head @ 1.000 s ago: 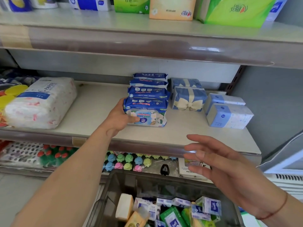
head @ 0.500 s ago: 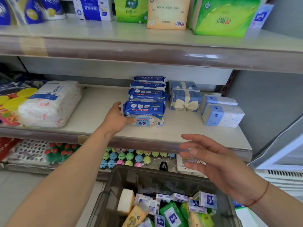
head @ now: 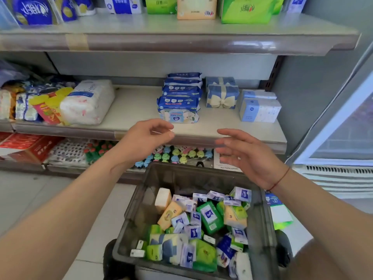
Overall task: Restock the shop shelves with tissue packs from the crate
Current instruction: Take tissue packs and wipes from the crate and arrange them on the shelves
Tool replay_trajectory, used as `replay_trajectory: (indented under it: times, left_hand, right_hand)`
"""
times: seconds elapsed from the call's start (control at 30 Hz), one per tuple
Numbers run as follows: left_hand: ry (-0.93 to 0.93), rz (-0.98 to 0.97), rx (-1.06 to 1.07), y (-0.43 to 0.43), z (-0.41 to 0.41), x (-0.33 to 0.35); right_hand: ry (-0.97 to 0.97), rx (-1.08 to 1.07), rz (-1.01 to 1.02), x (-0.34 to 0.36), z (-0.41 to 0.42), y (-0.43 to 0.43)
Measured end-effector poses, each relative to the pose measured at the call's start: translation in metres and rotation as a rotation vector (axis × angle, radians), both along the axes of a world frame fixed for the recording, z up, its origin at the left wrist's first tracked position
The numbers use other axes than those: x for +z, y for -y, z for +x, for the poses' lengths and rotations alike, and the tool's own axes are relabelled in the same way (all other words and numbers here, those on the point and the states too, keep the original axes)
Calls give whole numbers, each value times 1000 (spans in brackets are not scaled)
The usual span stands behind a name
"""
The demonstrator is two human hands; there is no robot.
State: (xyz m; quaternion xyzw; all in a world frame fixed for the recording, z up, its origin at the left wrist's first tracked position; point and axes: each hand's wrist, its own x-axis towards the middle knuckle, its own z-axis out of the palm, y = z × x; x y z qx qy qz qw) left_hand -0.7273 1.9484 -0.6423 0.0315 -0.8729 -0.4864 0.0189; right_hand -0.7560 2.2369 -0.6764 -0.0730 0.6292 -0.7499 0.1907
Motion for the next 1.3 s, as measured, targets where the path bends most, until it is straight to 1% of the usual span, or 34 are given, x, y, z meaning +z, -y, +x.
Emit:
replay_trajectory:
  times: [0.07,0.2,0.33,0.43,0.6,0.7,0.9,0.97,1.03,1.2,1.27,1.3]
  left_hand:
    - [24,17,-32,-7,20,-4]
    - [78,-34,-66,-23,45,-37]
    - [260,-92,-118,-40,60,-90]
    - [350,-161,-187,-52,60,-122]
    - [495,-262,-283,-65,54,-158]
    - [583,-314,-330,-66,56,-179]
    - [698,-615,-458,-53,68,-240]
    - [715,-696,-440,-50,68,-258]
    - [720,-731,-405,-46,64,-274]
    - [670,-710,-413,-45,51,-303]
    - [618,-689,-426,-54,42,-311]
    - [596,-675,-430,-59,35,-316]
  right_hand:
    - [7,16,28,-5,9,-5]
    - [44,21,151,-24,24,-14]
    - [105,67,318,-58,37,-19]
    - [146,105,425,-84,42,-26]
    - [230,162,556,-126,49,-38]
    - [288,252,653,-154,57,-39]
    - [314,470,793,-208,75,-10]
    - [302,526,832,-226,78,-3]
    - [269,591,896,-244,80,2]
    - [129,805,1114,-289,91,11]
    - [41,839,1134,-306,98,15]
    - [39,826,1110,-313,103,18]
